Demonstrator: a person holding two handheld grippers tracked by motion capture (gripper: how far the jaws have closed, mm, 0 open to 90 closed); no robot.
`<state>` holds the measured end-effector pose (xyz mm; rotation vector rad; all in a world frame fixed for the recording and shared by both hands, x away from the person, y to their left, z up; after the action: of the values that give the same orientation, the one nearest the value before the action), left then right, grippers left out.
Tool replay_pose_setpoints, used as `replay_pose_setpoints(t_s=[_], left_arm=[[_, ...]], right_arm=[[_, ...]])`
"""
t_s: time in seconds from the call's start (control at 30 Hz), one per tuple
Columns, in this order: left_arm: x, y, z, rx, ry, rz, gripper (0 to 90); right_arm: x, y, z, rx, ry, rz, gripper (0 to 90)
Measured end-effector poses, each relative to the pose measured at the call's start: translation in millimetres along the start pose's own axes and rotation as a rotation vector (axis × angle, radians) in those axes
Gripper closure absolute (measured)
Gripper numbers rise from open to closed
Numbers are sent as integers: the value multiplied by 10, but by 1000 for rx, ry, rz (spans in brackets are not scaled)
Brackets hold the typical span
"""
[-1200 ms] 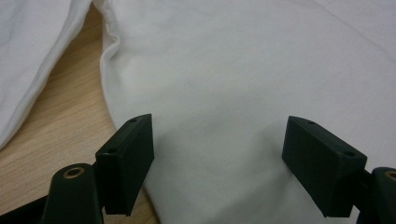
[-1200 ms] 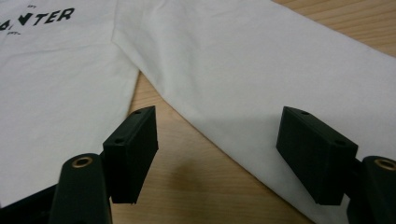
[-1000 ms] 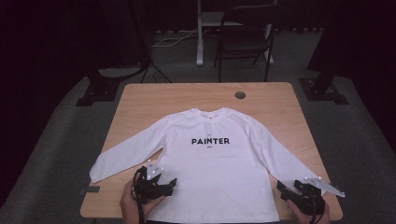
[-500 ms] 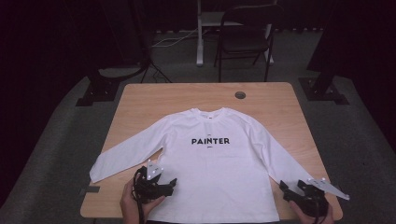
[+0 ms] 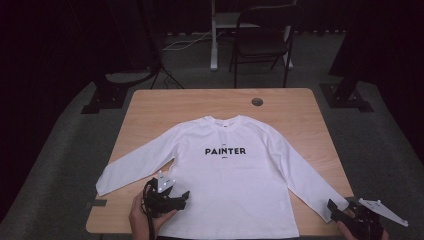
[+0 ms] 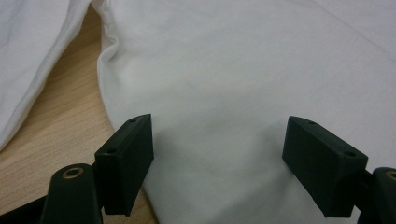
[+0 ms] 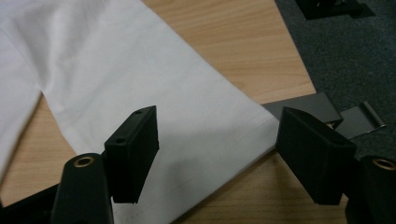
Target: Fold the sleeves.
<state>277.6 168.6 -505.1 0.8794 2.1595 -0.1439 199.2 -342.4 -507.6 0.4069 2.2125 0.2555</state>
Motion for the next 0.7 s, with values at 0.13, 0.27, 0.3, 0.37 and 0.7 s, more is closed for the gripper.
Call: replay_pose_setpoints(t_s=[0.13,0.27,0.3,0.37,0.7], left_arm=[[1,0,0,-1,-1,0,255],[0,-1,0,0,0,0,255],[0,-1,0,0,0,0,255],[0,-1,1,-1,0,0,254],[-2,-3,4,-2,-2,-1,254]], right_arm=[[23,9,56,16,26,-27,290],[23,12,62,34,26,-48,311],[24,17,64,46,28,-63,320],[26,29,69,68,30,-87,343],[22,62,74,89,27,-114,493]])
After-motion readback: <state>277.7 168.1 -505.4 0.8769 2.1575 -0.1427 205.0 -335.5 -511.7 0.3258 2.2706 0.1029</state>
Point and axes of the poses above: each handheld gripper's, and its own axes: z roughly forward along the jaws, x roughly out of its underside, y roughly to its left, the point moved 4 cm from there along z, roughly forward along the jaws, and after that the axes turned 12 degrees about z, right-handed, at the moved point
